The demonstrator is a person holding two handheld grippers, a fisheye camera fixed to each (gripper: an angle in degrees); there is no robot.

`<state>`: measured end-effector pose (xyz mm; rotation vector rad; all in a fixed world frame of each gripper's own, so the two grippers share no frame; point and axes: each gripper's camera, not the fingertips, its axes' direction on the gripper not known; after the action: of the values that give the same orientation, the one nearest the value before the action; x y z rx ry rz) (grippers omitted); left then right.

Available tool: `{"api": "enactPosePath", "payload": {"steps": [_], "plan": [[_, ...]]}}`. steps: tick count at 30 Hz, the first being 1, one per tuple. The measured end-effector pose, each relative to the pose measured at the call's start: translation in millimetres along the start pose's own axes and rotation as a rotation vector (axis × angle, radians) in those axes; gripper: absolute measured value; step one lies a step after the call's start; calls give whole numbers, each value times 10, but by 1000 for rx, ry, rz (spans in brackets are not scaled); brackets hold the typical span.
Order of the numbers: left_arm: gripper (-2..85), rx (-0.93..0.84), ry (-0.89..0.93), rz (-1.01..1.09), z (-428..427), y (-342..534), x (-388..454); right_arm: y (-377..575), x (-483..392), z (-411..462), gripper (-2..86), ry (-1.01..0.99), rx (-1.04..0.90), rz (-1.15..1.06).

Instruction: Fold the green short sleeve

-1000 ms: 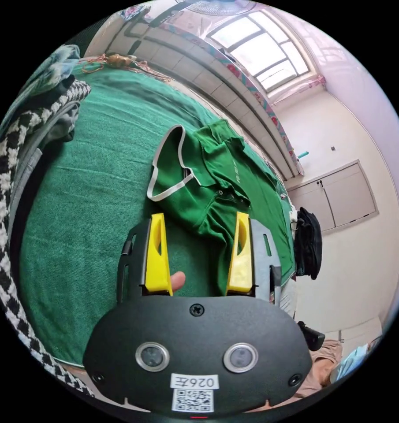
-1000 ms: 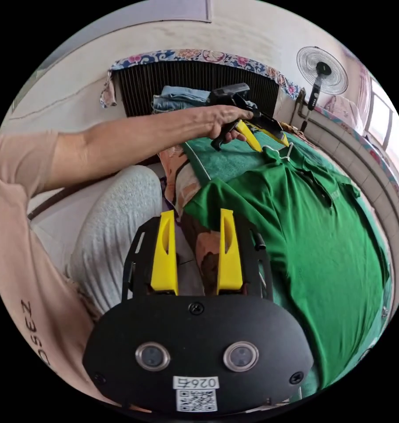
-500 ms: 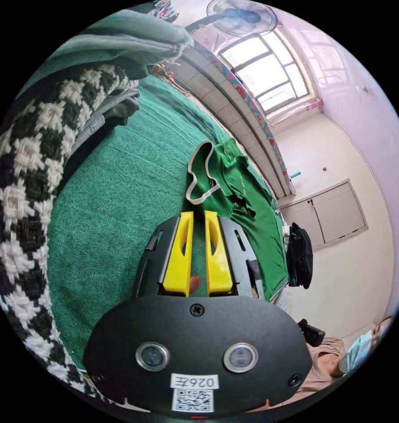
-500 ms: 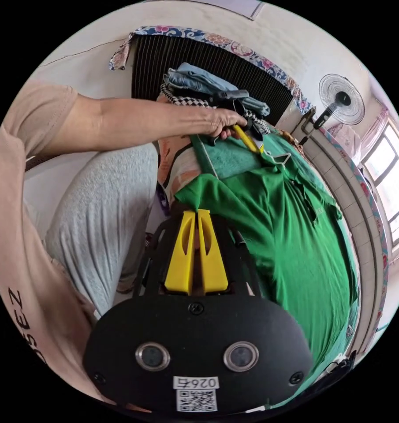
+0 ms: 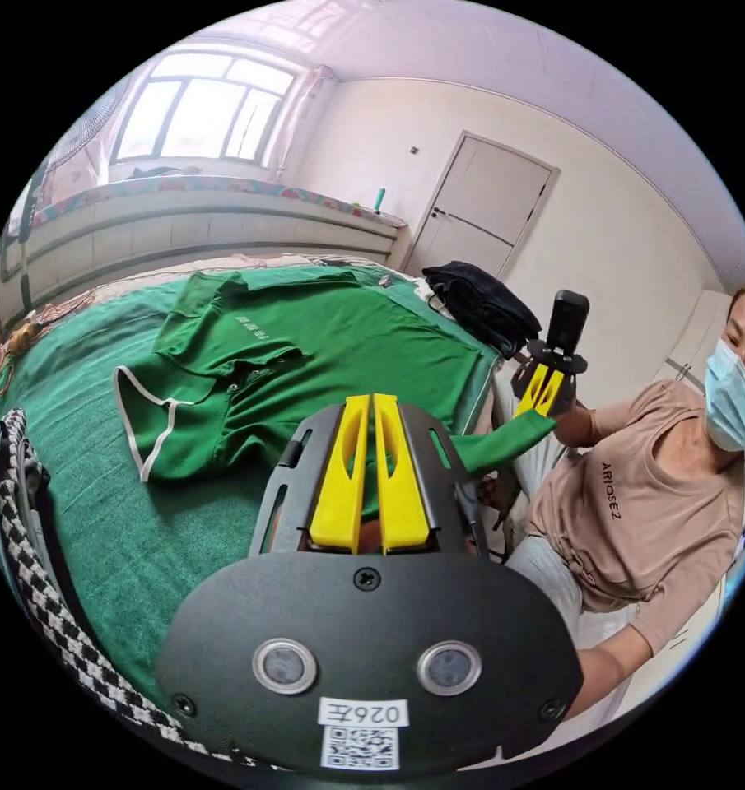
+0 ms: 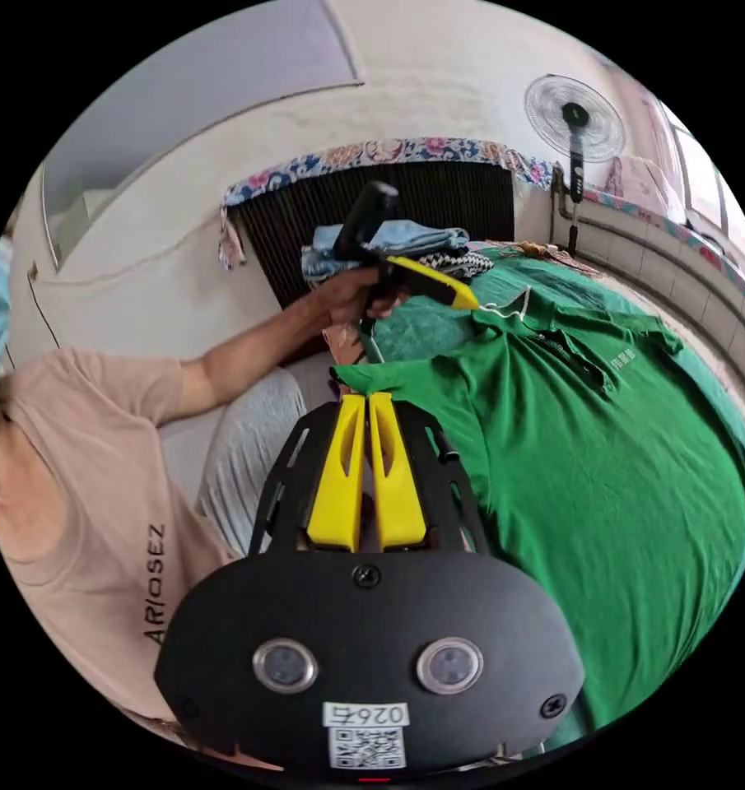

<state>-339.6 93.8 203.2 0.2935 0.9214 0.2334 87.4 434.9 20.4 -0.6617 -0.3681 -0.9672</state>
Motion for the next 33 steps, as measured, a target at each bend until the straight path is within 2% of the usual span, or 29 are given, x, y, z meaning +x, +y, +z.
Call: {"api": "enactPosePath", "payload": {"steps": [3,6,8,12,18,19,22,24,27,30,33], "plan": [[32,33,49,-58,45,-68,-150,-137,926,-275,0,-79,72,230],[95,91,175,-134,82,-84,-375,-86,2028,-252,57,-19,3,502],[117,110,257,-150,156,-76,-483,96,2545,-268,86,-117,5,644],[109,-54,203,-99,373,-169,-434,309,2576,-350,84,-108,59,654],[121,-275,115,33,877,-376,-145,200,1709,-58,79,136,-30,327],[118,-345,91,31,1026,-410,-125,131,1583,56,82,184,-54,269],[58,-562,88,3,1302,-477,-76,-55,1511,402,19,321,-232,163],[27,-590,98,29,1279,-514,-9,-98,1550,343,-5,340,-209,180],[6,-488,172,47,1114,-552,-8,-50,1738,-38,-11,246,-67,282],[5,-486,241,-12,1115,-520,-173,177,2277,-301,-8,88,15,489],[34,-530,316,-72,1226,-445,-337,514,2886,-365,5,-93,8,683]]}}
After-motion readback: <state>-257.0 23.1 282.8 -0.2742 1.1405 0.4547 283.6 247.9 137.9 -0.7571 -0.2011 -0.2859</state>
